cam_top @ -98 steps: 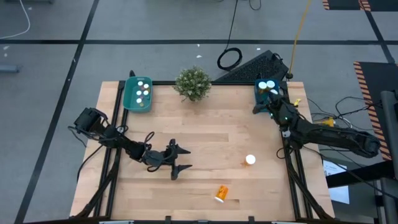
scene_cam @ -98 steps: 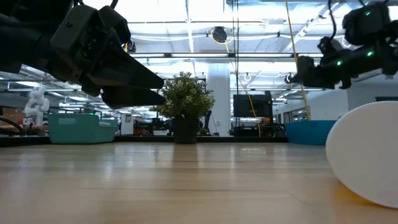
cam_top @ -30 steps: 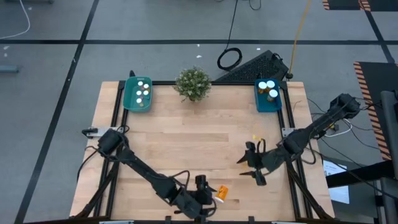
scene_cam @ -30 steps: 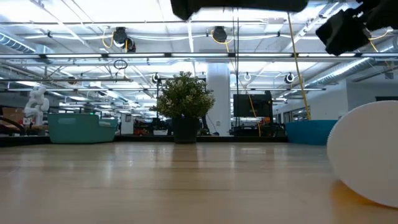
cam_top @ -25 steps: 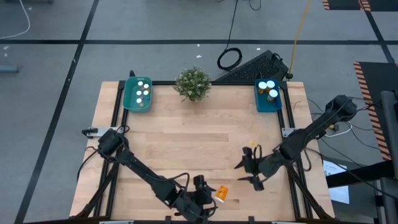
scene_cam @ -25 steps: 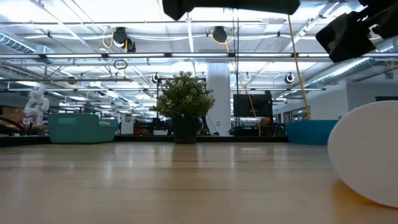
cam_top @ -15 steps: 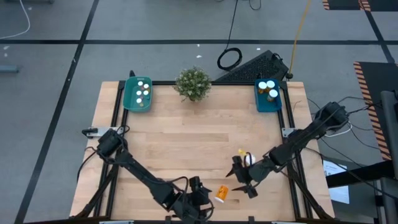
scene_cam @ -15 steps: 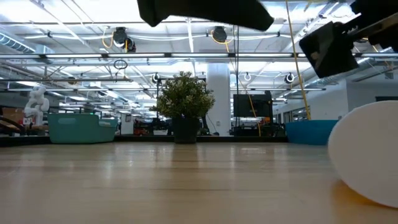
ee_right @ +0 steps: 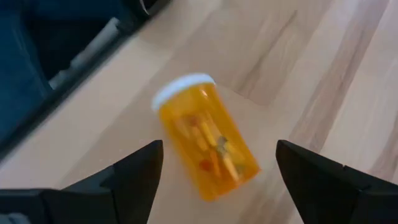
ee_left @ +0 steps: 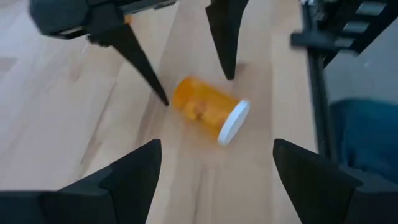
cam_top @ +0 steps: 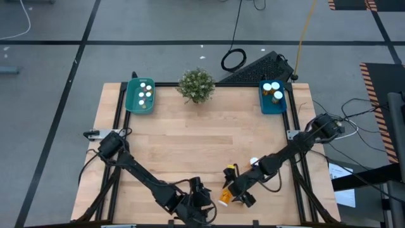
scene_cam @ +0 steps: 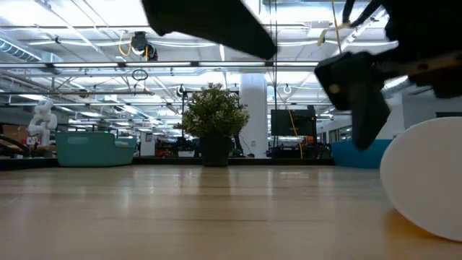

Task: Pick and place medicine bottles into bin by pill shape (circle, oval)
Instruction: Put the big orange pill bottle into the blue bin

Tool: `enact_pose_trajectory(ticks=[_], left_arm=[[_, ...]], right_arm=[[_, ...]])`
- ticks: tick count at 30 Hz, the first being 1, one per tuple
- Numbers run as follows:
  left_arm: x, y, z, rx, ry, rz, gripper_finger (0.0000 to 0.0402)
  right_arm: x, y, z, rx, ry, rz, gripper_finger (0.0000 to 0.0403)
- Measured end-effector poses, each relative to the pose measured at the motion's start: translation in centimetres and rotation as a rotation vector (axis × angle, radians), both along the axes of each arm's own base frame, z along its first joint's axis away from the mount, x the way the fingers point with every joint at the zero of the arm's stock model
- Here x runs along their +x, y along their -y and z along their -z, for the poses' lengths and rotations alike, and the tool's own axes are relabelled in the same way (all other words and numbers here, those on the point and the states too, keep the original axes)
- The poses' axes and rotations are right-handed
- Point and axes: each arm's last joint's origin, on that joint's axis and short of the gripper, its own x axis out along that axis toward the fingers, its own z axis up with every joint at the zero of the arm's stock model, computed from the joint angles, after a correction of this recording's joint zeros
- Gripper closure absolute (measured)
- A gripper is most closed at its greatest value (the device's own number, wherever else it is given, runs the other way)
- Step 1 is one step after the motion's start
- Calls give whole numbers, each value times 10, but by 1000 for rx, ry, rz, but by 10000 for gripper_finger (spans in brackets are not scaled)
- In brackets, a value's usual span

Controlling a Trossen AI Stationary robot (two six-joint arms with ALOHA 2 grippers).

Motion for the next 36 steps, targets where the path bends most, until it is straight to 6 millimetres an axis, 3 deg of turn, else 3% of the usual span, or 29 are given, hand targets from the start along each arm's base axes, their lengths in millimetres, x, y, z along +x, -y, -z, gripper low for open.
enact_pose_trajectory(ticks=[9,15,28,36], left_arm=[[-7,-6,-5,72,-39,-10,90],[-7,-7,-5,81,-37,-12,90],[-7,-7,-6,101,-25,-21,89],[-1,-4,10,-6,36,-1,89]], right_arm=[[10,12,21,-21,-68,-18,129],[11,10,24,-5,-64,-31,161],[20,22,20,8,-35,126,206],[13,27,-6,-9,-3,163,207]])
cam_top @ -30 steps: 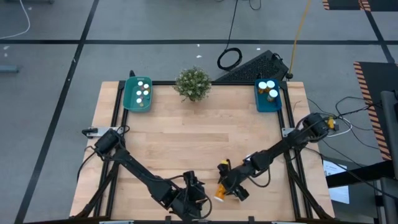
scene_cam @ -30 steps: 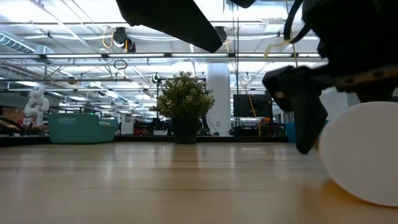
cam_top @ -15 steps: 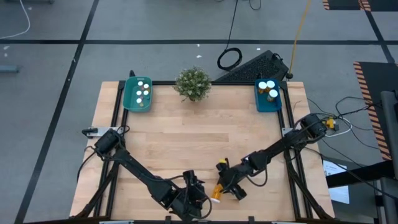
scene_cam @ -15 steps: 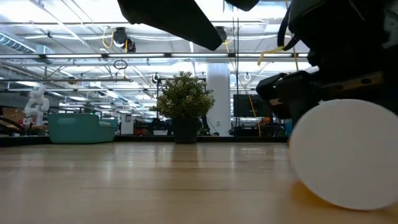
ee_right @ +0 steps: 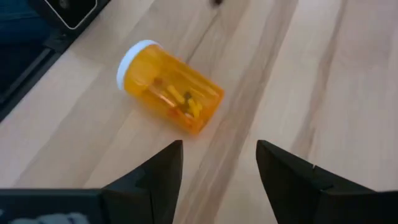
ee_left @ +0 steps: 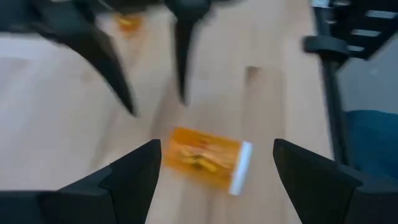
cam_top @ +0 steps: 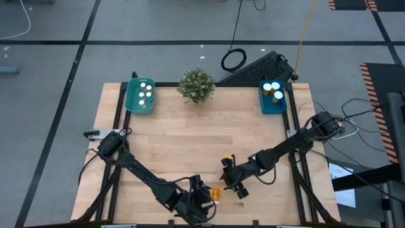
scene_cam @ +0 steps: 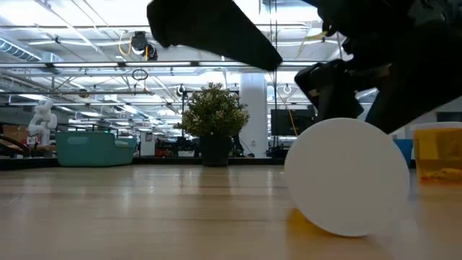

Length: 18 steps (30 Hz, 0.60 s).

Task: Pick and place medicine bottles into bin by pill shape (circle, oval)
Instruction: Put the big orange pill bottle into the blue bin

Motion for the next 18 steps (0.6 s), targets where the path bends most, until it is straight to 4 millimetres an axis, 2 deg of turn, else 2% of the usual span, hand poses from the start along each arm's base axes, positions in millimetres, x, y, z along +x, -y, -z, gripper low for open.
enact_pose_trajectory(ticks=[5,10,13,18], left_arm=[[0,4,9,-54,70,8,89],[-2,5,19,-24,73,31,89],[3,7,20,20,110,79,89],[18,3,40,42,153,104,89]], right_arm=[[-11,2,-17,-37,7,62,207],[-21,-3,-34,-42,43,79,207],[-26,-11,-37,-30,53,73,207],[-33,-21,-37,-35,68,103,207]])
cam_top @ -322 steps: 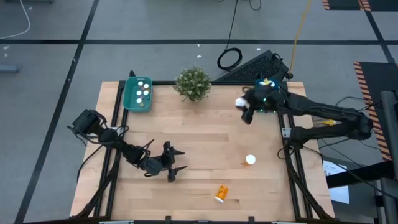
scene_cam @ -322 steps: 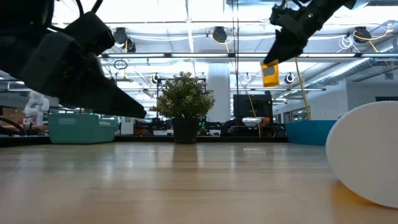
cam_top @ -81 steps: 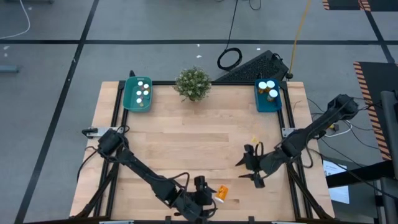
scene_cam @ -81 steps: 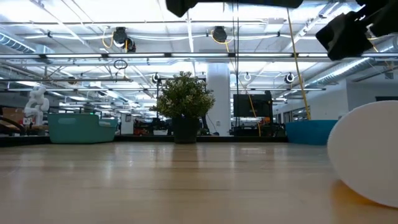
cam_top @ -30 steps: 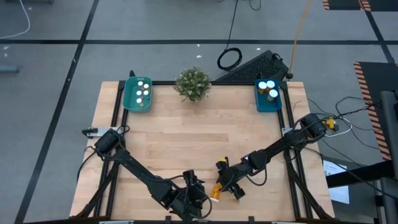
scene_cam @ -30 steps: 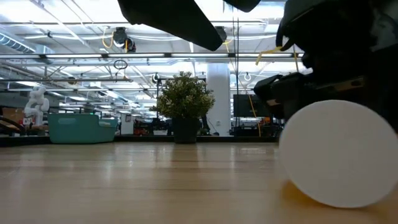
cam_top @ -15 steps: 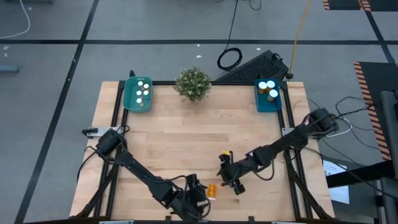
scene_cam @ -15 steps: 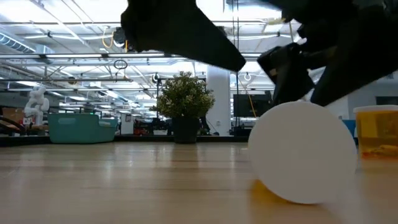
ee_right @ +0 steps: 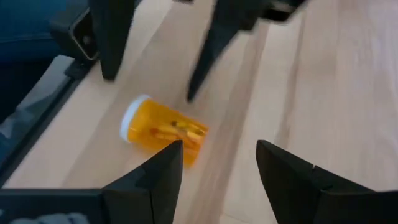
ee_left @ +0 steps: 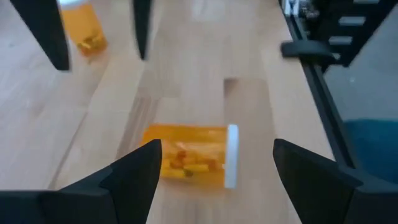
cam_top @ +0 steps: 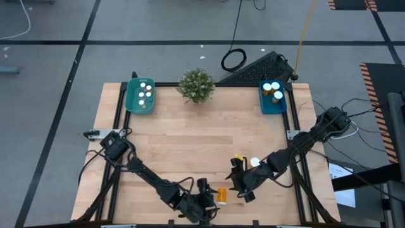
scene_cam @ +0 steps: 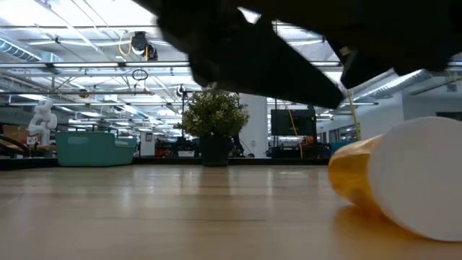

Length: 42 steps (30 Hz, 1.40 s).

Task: Pick and place medicine bottles into bin by pill shape (circle, oval)
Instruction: Put the big orange pill bottle into the blue bin

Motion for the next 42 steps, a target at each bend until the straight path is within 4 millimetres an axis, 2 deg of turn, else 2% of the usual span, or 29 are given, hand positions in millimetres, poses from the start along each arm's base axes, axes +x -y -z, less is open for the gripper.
enact_pose_trajectory(ticks=[8,17,26,31,34,39,42], left_arm=[[5,-9,6,70,10,-68,89],[9,-5,7,-9,29,-6,89],[6,-4,12,70,27,-46,89],[9,-4,24,47,11,-11,88],[9,-3,24,49,16,-15,72],[10,-5,23,51,29,-37,15],[14,-10,25,24,-8,-2,8]], right_arm=[[-11,-13,0,-21,14,21,207],[-12,-14,1,-46,19,25,207],[-12,-14,1,-52,22,19,207],[-12,-14,1,-51,21,20,206],[-12,-14,1,-52,20,20,206],[-12,-14,1,-51,18,18,206],[-12,-14,1,-51,18,18,206]])
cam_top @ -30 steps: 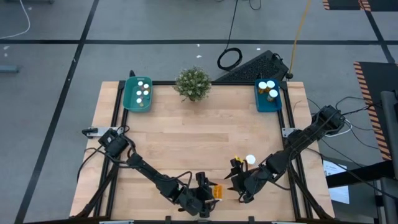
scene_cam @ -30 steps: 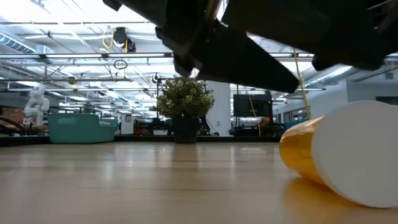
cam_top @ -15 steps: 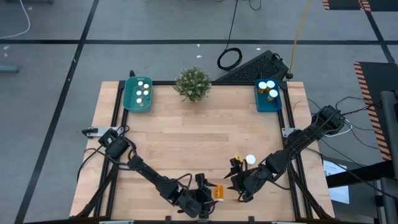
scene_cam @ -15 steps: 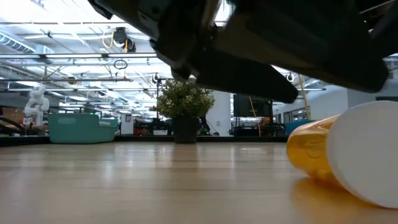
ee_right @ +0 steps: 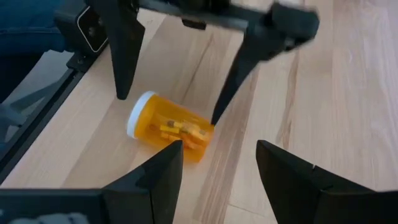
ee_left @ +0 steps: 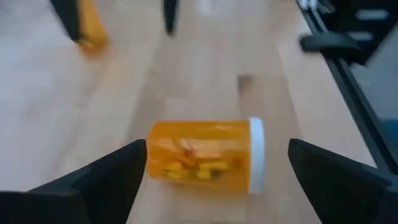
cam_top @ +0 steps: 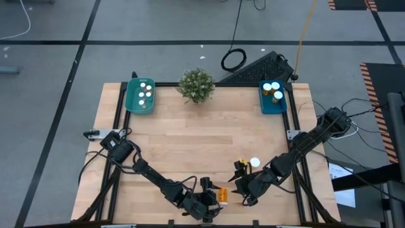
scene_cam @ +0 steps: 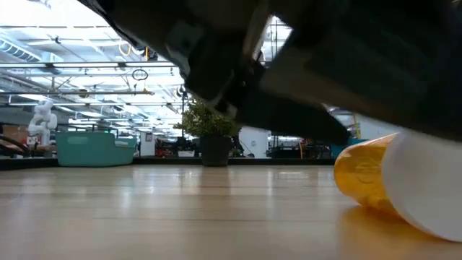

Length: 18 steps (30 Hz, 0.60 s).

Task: Pick and place medicine bottles into bin by pill shape (circle, oval)
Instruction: Put the big orange pill bottle into the blue bin

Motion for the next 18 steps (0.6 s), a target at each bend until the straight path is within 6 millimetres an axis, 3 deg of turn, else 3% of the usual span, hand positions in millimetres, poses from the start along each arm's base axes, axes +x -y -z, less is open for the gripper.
enact_pose_trajectory(ticks=[6,12,18], left_arm=[[10,-20,5,-31,-77,27,4],[11,-25,3,4,-105,61,2],[7,-45,-2,109,-176,-101,9]], right_arm=[[0,0,0,6,-2,5,206],[-1,0,0,23,-13,19,206],[-1,0,1,22,-14,19,206]])
